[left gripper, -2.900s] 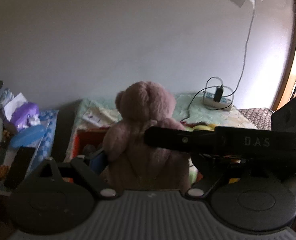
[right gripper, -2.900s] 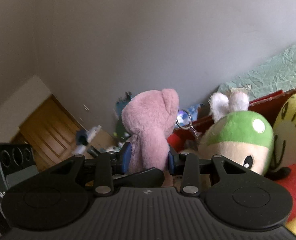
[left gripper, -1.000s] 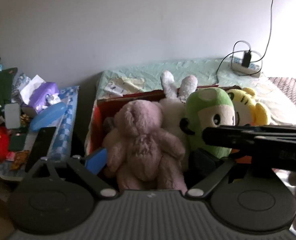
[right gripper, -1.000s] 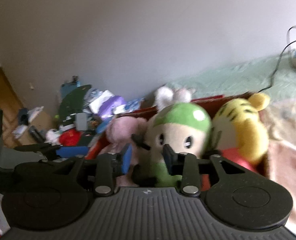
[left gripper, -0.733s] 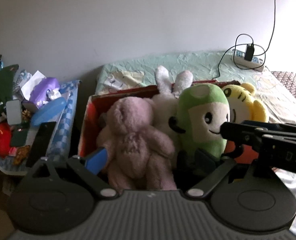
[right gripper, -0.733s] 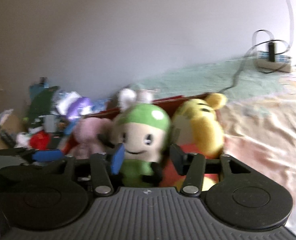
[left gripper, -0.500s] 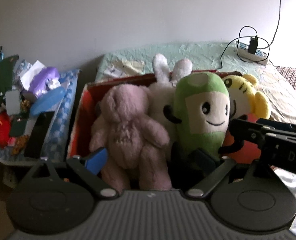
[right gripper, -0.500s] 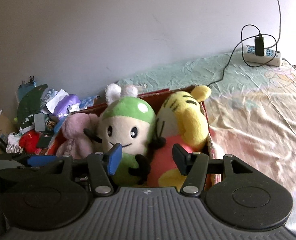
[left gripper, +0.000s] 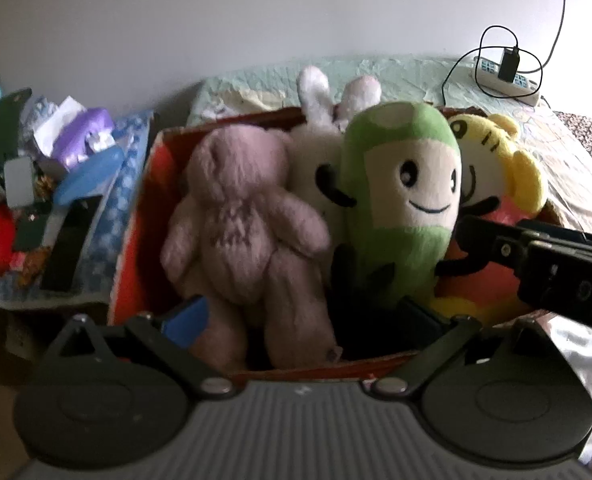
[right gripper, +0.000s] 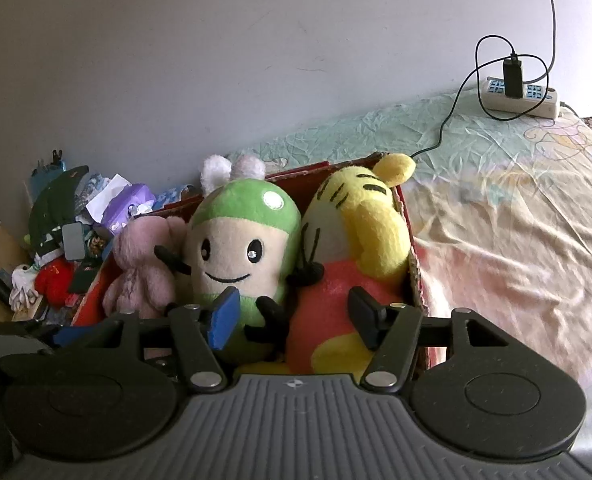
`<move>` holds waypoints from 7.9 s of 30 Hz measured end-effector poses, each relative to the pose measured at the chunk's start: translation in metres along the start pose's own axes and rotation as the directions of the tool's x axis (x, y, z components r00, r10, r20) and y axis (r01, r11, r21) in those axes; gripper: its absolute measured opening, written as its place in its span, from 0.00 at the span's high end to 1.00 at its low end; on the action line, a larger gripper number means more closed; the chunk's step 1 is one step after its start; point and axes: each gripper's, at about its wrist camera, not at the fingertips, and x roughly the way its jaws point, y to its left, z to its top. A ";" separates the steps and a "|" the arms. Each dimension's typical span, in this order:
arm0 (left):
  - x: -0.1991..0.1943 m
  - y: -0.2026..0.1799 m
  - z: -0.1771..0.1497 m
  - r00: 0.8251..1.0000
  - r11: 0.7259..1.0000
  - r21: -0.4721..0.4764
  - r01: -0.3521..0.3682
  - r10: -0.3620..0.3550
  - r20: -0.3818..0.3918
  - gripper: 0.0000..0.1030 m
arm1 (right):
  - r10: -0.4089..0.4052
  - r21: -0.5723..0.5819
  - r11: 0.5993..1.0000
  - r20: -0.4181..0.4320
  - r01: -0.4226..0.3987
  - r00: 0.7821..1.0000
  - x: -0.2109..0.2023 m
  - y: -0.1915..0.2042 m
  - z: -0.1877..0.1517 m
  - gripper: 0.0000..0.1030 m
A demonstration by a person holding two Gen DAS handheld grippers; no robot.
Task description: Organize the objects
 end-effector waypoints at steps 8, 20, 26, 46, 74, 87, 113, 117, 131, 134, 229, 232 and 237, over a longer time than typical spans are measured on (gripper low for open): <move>0.002 0.001 -0.002 1.000 1.000 -0.023 0.014 -0.014 -0.008 0.02 | -0.002 -0.012 1.000 -0.008 0.002 1.000 0.000 0.001 -0.003 0.37; 0.003 -0.001 -0.006 1.000 0.999 -0.044 -0.017 0.018 0.019 0.01 | -0.005 0.005 1.000 0.023 0.005 1.000 -0.006 0.003 -0.008 0.32; 0.004 -0.002 -0.006 1.000 0.999 -0.040 -0.018 0.018 0.014 0.01 | 0.019 0.006 1.000 0.021 -0.019 1.000 -0.006 0.001 -0.008 0.29; 0.008 -0.002 -0.009 0.999 0.997 -0.068 -0.020 0.022 0.026 0.00 | 0.042 0.007 0.999 0.032 -0.043 0.999 -0.005 0.005 -0.009 0.19; -0.022 -0.017 -0.001 0.996 0.998 -0.023 -0.057 0.058 0.073 0.01 | 0.049 -0.010 0.999 0.068 -0.049 0.996 -0.035 -0.001 0.003 0.20; -0.069 -0.110 0.003 0.986 0.998 0.060 -0.033 0.023 0.164 0.01 | -0.090 0.051 0.995 0.112 0.085 0.990 -0.099 -0.084 0.009 0.20; -0.047 -0.225 -0.031 0.994 0.994 0.039 -0.101 0.103 -0.041 0.01 | -0.257 0.030 0.965 -0.073 0.260 0.964 -0.120 -0.177 -0.017 0.18; -0.050 -0.218 -0.033 0.990 0.991 0.016 -0.131 0.132 -0.051 0.01 | -0.206 0.001 0.978 -0.088 0.207 0.975 -0.116 -0.166 -0.017 0.18; -0.067 -0.152 -0.036 0.981 0.978 -0.078 -0.194 0.192 -0.039 0.01 | -0.140 -0.084 0.988 -0.101 0.132 0.985 -0.098 -0.095 -0.005 0.18; -0.070 -0.133 -0.032 0.983 0.979 -0.090 -0.183 0.182 -0.027 0.01 | -0.148 -0.095 0.986 -0.095 0.139 0.984 -0.093 -0.077 -0.001 0.18; -0.007 0.041 0.022 0.998 0.997 -0.051 -0.055 0.054 -0.014 0.03 | -0.276 -0.111 0.959 -0.140 0.262 0.951 0.015 0.065 0.026 0.16; -0.007 0.039 0.022 0.998 0.997 -0.046 -0.056 0.056 -0.010 0.03 | -0.279 -0.107 0.958 -0.140 0.266 0.950 0.015 0.064 0.025 0.16; -0.007 0.038 0.022 0.998 0.998 -0.043 -0.056 0.055 -0.012 0.04 | -0.279 -0.098 0.959 -0.145 0.267 0.949 0.015 0.062 0.024 0.16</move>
